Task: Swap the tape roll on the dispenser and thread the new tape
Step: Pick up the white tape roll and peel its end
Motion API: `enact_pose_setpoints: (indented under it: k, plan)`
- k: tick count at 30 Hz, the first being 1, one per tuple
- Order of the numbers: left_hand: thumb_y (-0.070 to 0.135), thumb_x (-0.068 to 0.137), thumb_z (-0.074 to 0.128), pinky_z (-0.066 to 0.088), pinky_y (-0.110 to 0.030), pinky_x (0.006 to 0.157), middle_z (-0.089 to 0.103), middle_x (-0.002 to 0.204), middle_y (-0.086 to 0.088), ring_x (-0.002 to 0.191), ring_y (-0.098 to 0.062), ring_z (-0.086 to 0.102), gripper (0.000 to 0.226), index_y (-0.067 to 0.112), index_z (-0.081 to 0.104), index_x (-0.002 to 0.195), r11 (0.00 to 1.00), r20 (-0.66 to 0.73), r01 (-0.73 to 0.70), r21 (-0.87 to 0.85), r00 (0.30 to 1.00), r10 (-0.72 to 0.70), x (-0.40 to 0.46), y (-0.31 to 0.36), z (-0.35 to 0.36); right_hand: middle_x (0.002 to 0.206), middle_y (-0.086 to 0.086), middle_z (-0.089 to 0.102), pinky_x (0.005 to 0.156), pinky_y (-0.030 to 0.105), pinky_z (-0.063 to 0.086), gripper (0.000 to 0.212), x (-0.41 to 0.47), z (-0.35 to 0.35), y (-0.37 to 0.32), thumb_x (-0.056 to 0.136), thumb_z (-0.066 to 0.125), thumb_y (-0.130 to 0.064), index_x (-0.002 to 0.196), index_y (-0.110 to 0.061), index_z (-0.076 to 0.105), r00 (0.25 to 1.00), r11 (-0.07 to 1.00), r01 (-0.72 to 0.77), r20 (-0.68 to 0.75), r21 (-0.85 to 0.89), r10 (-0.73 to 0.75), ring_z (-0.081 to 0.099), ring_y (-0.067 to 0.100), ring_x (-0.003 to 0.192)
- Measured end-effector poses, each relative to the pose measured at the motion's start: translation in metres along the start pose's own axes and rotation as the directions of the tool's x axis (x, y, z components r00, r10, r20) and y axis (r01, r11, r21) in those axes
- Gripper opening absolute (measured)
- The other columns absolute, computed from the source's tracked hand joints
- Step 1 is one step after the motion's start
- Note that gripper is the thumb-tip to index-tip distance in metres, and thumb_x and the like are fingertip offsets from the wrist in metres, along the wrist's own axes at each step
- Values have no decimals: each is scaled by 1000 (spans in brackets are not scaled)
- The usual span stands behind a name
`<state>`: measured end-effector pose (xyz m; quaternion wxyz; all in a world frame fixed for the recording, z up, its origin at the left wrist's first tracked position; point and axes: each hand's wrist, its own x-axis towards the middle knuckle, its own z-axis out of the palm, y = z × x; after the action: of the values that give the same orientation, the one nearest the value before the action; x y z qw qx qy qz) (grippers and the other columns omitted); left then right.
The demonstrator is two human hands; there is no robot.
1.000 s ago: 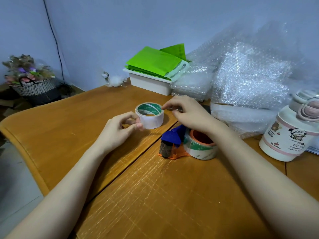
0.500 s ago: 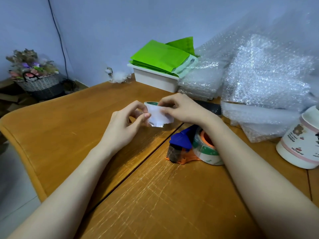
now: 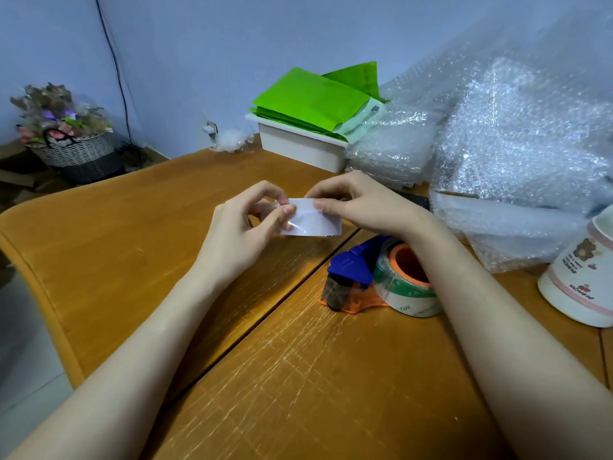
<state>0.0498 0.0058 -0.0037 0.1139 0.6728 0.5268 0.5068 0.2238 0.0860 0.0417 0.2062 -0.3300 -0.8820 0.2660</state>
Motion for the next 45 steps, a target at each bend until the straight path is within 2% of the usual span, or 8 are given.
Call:
enact_pose_setpoints:
  k: [11,20,24,27,32,36,41,45]
  plan:
    - [32,89,62,41,-18,55,70,69,10,72,-14,64,5,28,60,89,999,4,0,38,1000,0,1,-3,2,96,-1,67,83,22,45,21,-1,1,-4,91,52,-12,104,-13,68,1000,1000,3,3,4,-3,59,9,94]
    - [29,87,66,40,-12,54,69,68,10,66,-6,61,13,21,58,93,999,-3,27,27,1000,-27,1,-1,3,99,3,69,87,31,46,20,-3,0,-6,91,53,-12,103,-11,69,1000,1000,-3,7,-11,3,61,14,98]
    - [34,82,69,45,-14,52,67,63,5,59,-7,62,40,18,41,106,992,17,122,-11,992,-122,0,0,7,75,9,59,67,31,39,29,-5,6,-3,94,49,-24,90,-3,69,999,998,38,28,50,-40,51,17,71]
    - [44,78,68,48,-20,54,67,63,4,57,-8,62,52,19,37,111,989,13,144,16,989,-144,-1,2,8,70,14,59,60,37,36,36,-6,10,-3,86,56,-45,83,-12,69,999,997,25,43,70,-28,48,21,64]
    - [70,71,60,54,-35,59,68,67,6,63,-13,64,62,24,37,107,937,-101,224,267,974,-204,2,-3,9,78,-5,62,65,16,39,16,-4,10,2,77,69,-13,93,-9,68,1000,1000,21,11,-6,-21,50,2,68]
    - [92,57,39,55,-39,65,62,79,5,73,-21,63,84,24,36,106,818,-147,322,477,946,-288,5,-9,6,79,-9,64,67,11,41,16,-5,8,3,78,70,-10,93,-12,68,999,998,37,21,44,-38,54,-7,69]
    - [69,75,54,49,-25,71,42,114,9,86,-5,49,64,30,48,126,967,114,-44,250,993,16,10,-20,0,82,-9,65,69,7,40,20,-6,6,1,79,69,-11,98,-9,69,996,997,73,42,1,-73,53,-13,68]
    - [62,73,60,39,-12,64,54,98,5,76,-7,48,47,22,63,98,984,221,-116,133,972,84,13,-29,-4,86,-6,67,75,14,45,17,-7,7,1,77,70,-9,94,-12,70,995,998,52,82,-37,-49,57,-3,77]
